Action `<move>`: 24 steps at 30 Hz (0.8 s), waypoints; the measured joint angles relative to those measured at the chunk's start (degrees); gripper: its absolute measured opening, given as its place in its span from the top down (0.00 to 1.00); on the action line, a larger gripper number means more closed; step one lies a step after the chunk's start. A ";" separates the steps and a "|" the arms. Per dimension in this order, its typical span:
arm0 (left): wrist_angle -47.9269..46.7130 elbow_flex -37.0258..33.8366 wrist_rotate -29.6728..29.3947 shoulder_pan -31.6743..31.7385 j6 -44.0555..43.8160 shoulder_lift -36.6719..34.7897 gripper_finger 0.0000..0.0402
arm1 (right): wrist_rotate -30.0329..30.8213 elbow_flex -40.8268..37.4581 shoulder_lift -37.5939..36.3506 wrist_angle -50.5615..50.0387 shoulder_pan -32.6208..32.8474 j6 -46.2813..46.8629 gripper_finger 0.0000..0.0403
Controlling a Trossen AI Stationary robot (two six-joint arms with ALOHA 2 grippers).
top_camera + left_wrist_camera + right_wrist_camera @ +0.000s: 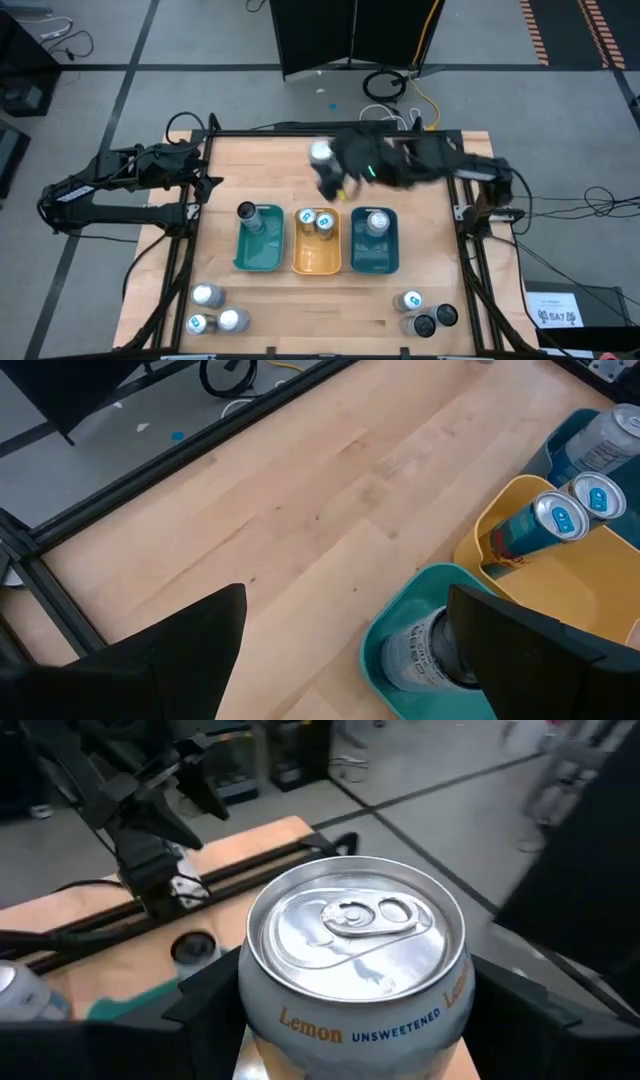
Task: Sort soda cans
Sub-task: Put the top silver can into the dark green bin
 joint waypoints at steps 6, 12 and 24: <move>0.43 0.00 -1.65 0.00 -0.03 0.02 0.12 | 18.99 0.56 -4.13 -26.11 14.48 26.08 0.30; 1.64 0.00 -1.82 0.00 -0.13 0.00 0.12 | 26.63 -7.42 -3.66 -27.32 26.26 42.71 0.30; 2.10 0.00 -1.86 0.00 -0.16 -0.02 0.12 | 29.60 -36.10 -5.13 -24.07 32.66 78.32 0.30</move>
